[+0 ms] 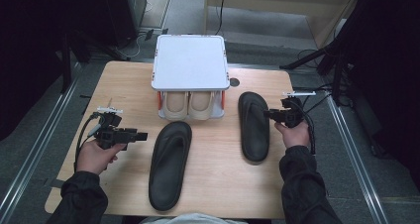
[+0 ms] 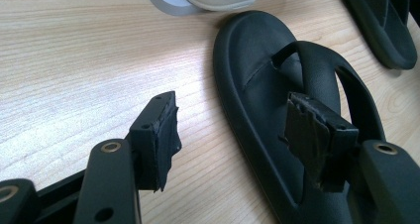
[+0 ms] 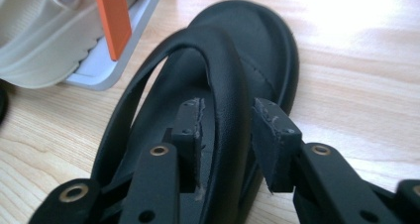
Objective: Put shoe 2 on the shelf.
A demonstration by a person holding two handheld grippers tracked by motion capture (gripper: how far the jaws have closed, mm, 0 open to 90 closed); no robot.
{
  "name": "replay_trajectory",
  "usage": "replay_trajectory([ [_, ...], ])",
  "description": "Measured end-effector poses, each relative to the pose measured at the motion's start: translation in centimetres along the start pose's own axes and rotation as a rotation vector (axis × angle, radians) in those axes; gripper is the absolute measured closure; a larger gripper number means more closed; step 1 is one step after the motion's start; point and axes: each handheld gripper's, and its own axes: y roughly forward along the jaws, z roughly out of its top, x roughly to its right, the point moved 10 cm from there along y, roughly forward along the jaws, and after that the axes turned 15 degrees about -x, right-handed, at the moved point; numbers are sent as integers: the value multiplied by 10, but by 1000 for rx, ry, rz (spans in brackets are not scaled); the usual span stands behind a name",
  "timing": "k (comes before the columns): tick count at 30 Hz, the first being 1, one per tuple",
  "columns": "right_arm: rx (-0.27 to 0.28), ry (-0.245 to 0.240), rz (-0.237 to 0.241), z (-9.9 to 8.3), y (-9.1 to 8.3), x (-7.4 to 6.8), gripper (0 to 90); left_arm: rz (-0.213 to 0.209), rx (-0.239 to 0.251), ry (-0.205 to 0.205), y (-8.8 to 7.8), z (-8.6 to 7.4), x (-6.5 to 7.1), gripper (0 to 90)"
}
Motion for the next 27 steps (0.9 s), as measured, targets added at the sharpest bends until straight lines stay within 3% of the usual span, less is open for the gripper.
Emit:
replay_trajectory([
  [8, -54, 0, -21, -1, 20, 2, 665, 10, -3, 7, 0, -3, 0, 382],
  [14, -64, 4, -32, 0, 25, 3, 665, 28, 33, 3, -6, -3, -1, 388],
  [27, -79, 29, -21, 3, 28, 6, 721, 27, 13, -4, -3, -7, -2, 386],
])
